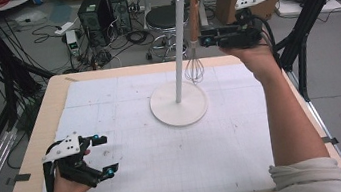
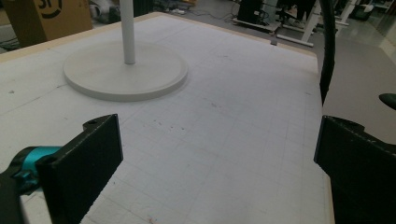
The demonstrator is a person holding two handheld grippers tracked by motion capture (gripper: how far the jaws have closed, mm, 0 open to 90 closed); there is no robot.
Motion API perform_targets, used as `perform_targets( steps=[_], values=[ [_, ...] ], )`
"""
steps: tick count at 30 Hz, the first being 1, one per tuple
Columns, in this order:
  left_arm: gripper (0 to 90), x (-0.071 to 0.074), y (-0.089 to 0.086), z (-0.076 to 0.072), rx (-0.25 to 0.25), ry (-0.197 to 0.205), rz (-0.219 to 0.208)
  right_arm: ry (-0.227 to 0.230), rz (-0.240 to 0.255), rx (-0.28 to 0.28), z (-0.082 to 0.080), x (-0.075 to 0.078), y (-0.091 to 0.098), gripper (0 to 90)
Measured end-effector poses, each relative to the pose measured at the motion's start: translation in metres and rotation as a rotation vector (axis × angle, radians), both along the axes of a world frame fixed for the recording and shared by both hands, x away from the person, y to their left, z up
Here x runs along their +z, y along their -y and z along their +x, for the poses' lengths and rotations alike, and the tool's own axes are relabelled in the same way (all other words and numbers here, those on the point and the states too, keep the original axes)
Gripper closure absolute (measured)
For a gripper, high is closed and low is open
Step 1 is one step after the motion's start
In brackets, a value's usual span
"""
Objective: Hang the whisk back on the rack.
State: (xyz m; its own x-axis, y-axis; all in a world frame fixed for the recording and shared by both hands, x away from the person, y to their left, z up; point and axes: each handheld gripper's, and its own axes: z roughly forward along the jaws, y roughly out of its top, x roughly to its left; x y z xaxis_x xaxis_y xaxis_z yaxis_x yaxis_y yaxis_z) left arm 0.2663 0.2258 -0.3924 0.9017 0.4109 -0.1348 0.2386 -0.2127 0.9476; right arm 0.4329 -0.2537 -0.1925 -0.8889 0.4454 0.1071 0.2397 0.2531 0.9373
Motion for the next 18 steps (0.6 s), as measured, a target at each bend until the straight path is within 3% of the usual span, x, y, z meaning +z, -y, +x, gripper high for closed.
perform_targets(
  steps=[7, 12, 18],
  values=[
    [1.7, 0.0, 0.0, 0.0, 0.001, 0.002, 0.0, 0.001, -0.007, -0.016, -0.005, 0.0, 0.005, 53.3],
    [1.7, 0.0, 0.0, 0.0, -0.001, 0.004, 0.004, -0.031, 0.02, -0.044, -0.008, -0.001, 0.012, 46.7],
    [1.7, 0.0, 0.002, 0.0, -0.004, 0.003, 0.006, -0.023, 0.022, -0.072, -0.015, -0.003, 0.019, 40.6]
  ],
)
